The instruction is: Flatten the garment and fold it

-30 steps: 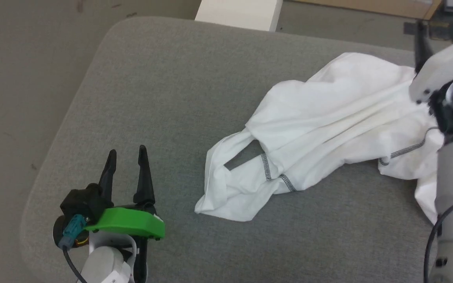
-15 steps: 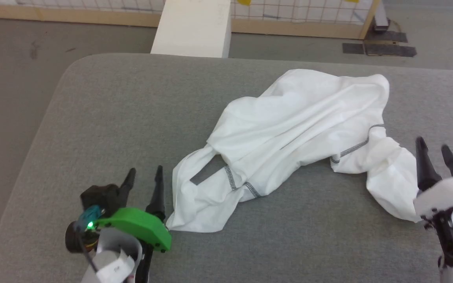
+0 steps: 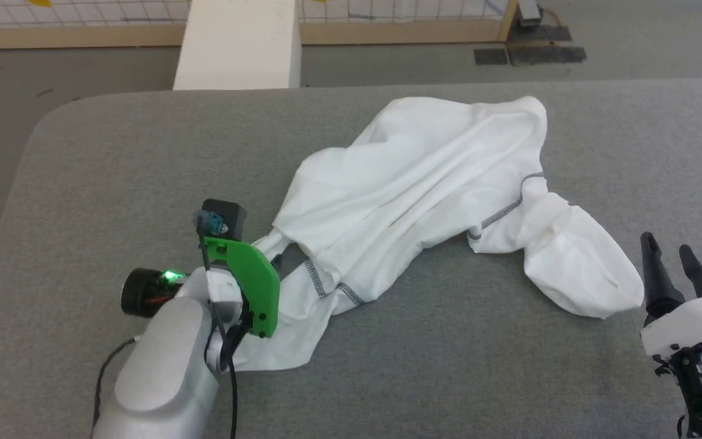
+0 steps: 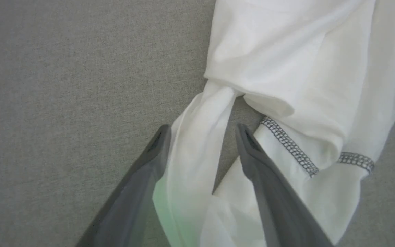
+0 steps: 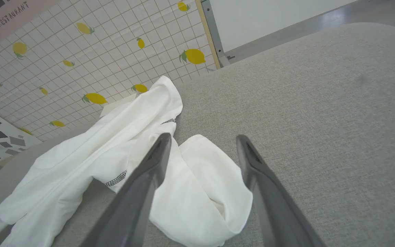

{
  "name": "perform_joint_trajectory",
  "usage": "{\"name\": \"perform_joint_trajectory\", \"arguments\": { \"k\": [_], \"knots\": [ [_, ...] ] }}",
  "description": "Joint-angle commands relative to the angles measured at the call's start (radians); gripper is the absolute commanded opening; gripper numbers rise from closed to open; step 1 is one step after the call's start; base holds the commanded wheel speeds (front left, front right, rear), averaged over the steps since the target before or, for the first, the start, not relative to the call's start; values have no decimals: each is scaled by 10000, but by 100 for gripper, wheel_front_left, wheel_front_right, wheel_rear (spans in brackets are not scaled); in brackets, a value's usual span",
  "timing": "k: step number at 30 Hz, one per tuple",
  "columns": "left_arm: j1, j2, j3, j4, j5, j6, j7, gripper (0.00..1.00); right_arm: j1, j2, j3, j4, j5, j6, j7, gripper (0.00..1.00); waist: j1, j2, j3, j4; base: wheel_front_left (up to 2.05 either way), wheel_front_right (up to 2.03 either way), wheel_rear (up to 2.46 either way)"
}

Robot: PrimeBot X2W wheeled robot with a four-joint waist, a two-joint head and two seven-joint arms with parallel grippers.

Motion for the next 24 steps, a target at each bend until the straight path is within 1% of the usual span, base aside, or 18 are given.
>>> {"name": "perform_joint_trajectory", "arguments": {
  "k": [1,5,6,7,10,12,15,18,22,24],
  "knots": [
    [-285,155,-40,197,229,104,1,100,30,0,40,-81,69,-13,-27,100,0,0,307,-326,0,0,0],
    [-504,160,-92,937,299,231,125,100,36,0,6,-123,110,-13,-77,100,0,0,459,-424,0,0,0],
    [-547,159,-108,1082,304,234,132,44,34,0,-1,-128,121,-13,-89,100,0,0,488,-426,0,0,0],
    [-606,141,-103,1194,279,210,27,0,26,0,-10,-122,156,-13,-103,100,0,0,510,-421,0,0,0],
    [-678,-86,264,1272,-156,221,-575,0,40,0,-22,-121,168,-13,-159,100,0,0,488,-328,0,0,0],
    [-688,-256,832,1122,-668,330,-1277,0,42,0,32,-128,126,-13,-176,100,0,0,433,-248,0,0,0],
    [-485,-542,2055,624,-1764,590,-2434,0,60,0,75,-83,129,-13,-209,100,0,0,276,-76,0,0,0],
    [-90,-625,3304,-56,-2625,971,-3481,0,120,1,136,-45,115,-13,-203,100,0,0,102,183,0,0,0],
    [644,-499,4786,-827,-3215,1601,-4641,0,230,1,163,-43,77,-13,-142,100,0,0,-103,548,0,0,0],
    [1117,-437,5452,-1086,-3496,1915,-4891,0,261,1,180,-59,61,-13,-109,100,0,0,-179,680,0,0,0]
  ]
}}
